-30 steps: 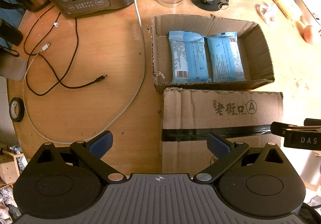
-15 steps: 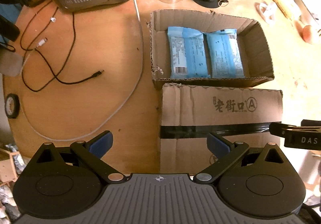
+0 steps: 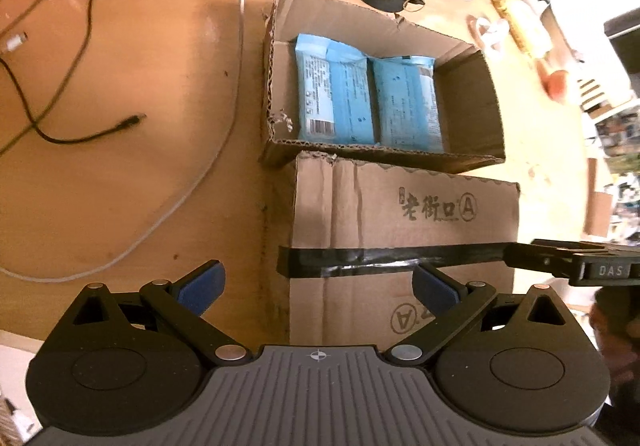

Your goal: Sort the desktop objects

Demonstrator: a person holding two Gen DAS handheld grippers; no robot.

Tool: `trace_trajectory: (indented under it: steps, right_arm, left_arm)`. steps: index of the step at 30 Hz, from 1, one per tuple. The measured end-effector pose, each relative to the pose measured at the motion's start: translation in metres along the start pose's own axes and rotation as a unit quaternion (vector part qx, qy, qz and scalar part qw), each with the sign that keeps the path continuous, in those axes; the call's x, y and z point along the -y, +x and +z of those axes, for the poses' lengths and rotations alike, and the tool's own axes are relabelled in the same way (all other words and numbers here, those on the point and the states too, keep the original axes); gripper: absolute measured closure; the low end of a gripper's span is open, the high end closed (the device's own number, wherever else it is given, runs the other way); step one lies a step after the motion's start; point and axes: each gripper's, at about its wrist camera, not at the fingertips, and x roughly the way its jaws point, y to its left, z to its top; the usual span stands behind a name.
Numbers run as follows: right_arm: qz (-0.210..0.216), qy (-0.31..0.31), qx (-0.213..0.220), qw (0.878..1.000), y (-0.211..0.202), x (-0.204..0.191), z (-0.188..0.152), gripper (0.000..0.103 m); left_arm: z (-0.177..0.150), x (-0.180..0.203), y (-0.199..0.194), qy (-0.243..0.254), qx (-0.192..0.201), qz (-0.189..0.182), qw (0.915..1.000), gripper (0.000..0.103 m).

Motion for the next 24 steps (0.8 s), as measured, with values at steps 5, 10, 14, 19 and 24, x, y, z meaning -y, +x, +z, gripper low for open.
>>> trace_trajectory:
  steps: [5, 10, 14, 19, 24]
  right_arm:
    - [0.057, -0.007, 0.007, 0.998, 0.002, 0.017, 0.0, 0.0]
    - [0.113, -0.029, 0.009, 0.993, 0.004, 0.031, -0.002, 0.0]
    - [0.138, -0.02, 0.005, 0.99, 0.009, 0.043, -0.003, 0.0]
    - [0.146, -0.001, 0.001, 0.989, 0.015, 0.053, -0.005, 0.0]
    - [0.148, 0.001, 0.004, 0.989, 0.016, 0.054, -0.005, 0.0]
  left_arm:
    - [-0.008, -0.016, 0.007, -0.006, -0.004, -0.066, 0.9978, 0.0]
    - [-0.012, -0.033, 0.016, -0.02, -0.007, -0.137, 0.9903, 0.0]
    - [-0.013, -0.041, 0.021, -0.024, -0.004, -0.163, 0.9863, 0.0]
    - [-0.013, -0.045, 0.026, -0.022, -0.001, -0.167, 0.9857, 0.0]
    - [-0.01, -0.046, 0.029, -0.023, -0.002, -0.167, 0.9858, 0.0]
